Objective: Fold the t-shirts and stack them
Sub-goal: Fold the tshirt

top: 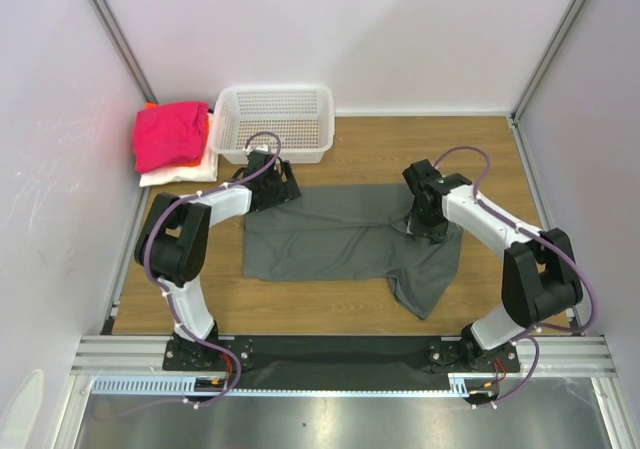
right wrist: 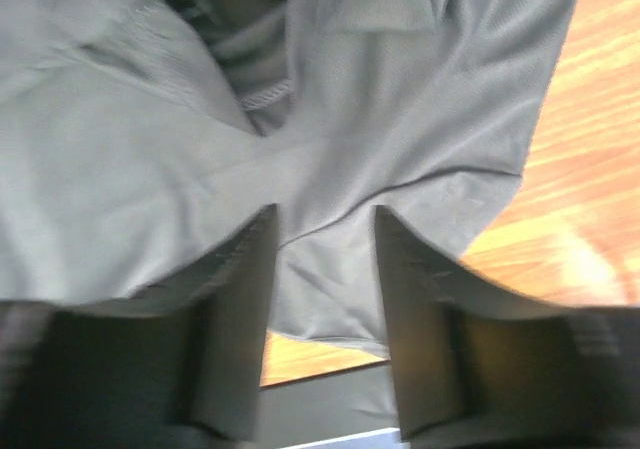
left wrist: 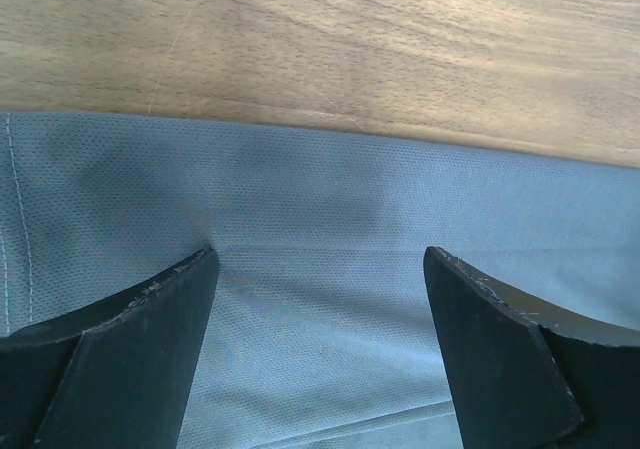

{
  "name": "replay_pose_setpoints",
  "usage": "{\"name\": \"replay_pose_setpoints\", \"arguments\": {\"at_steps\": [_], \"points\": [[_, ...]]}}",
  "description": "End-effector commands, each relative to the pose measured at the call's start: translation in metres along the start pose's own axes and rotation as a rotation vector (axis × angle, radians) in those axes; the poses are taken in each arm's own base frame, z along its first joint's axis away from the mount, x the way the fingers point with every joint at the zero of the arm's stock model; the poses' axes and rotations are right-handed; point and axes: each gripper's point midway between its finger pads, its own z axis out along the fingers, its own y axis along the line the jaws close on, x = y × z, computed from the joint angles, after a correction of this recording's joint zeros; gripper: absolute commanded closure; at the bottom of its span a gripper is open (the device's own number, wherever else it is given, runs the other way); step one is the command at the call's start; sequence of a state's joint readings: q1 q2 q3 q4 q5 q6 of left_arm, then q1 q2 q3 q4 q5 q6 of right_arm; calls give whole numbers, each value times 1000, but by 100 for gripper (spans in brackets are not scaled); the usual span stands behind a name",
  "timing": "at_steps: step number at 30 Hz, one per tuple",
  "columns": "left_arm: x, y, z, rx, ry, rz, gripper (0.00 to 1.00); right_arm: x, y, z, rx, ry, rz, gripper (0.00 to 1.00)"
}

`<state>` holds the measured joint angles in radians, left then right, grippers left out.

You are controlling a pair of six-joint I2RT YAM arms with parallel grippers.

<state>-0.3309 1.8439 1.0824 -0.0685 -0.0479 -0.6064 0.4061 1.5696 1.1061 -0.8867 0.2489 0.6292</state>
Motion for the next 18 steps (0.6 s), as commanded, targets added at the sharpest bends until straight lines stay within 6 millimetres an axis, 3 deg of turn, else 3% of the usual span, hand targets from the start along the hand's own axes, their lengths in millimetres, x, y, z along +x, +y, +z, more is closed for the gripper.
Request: {"name": "replay_pose_setpoints", "arguments": {"at_steps": [1, 5, 8, 18], "points": [[-18, -1, -14, 6, -54, 29, 10, -28, 10, -12, -95, -101, 108, 49], [-15, 1, -12, 7, -45, 37, 10, -67, 50, -15, -276, -246, 7, 47], [-9, 2, -7, 8, -27, 33, 10, -77, 77, -15, -415, -315, -109, 46], [-5, 1, -4, 18, -15, 27, 10, -70, 83, 27, -410, -272, -134, 35]]}}
